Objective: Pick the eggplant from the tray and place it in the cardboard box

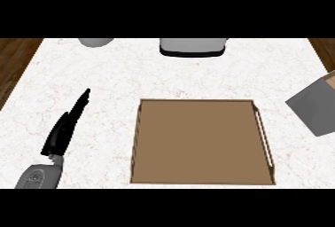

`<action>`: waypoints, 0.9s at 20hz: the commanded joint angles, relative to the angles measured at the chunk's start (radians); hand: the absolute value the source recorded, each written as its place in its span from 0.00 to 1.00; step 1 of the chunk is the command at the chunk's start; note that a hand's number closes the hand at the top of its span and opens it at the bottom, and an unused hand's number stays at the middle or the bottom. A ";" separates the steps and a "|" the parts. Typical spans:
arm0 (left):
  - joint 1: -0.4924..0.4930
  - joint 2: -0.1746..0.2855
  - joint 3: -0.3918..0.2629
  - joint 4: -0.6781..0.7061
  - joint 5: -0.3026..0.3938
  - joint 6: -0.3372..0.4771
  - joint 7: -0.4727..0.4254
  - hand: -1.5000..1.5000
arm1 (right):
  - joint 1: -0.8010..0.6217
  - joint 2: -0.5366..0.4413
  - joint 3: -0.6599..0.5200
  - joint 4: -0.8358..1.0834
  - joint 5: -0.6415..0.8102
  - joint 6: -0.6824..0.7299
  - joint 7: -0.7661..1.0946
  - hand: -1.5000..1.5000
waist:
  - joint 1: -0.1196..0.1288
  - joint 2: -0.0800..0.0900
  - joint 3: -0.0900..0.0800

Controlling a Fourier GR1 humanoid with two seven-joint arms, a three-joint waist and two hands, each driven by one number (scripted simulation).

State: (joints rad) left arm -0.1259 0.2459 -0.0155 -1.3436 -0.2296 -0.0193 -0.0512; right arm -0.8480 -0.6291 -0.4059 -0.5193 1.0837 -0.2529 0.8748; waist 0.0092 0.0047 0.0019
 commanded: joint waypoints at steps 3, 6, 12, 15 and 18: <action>-0.016 -0.009 0.001 -0.013 0.006 -0.004 0.031 0.50 | 0.047 0.034 -0.070 -0.111 -0.076 -0.326 -0.180 0.00 | 0.002 -0.001 0.002; 0.014 0.016 0.012 -0.030 0.008 -0.017 0.003 0.50 | 0.051 0.036 -0.124 -0.124 -0.142 -0.426 -0.253 0.00 | 0.012 0.001 0.001; 0.000 -0.003 0.015 0.016 -0.004 -0.002 -0.011 0.50 | 0.125 0.055 -0.254 -0.197 -0.332 -0.559 -0.401 0.00 | -0.011 -0.003 0.000; -0.025 -0.006 0.026 0.033 0.002 -0.002 -0.004 0.50 | 0.192 0.054 -0.296 -0.263 -0.407 -0.616 -0.501 0.00 | -0.018 -0.004 -0.001; 0.046 -0.008 0.006 -0.021 -0.008 -0.007 -0.011 0.50 | 0.311 0.119 -0.350 -0.331 -0.538 -0.672 -0.668 0.00 | -0.015 -0.005 0.000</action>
State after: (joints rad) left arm -0.1151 0.2418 -0.0030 -1.3602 -0.2306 -0.0272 -0.0360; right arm -0.6466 -0.5519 -0.6932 -0.7780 0.6695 -0.8496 0.3592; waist -0.0014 0.0002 0.0018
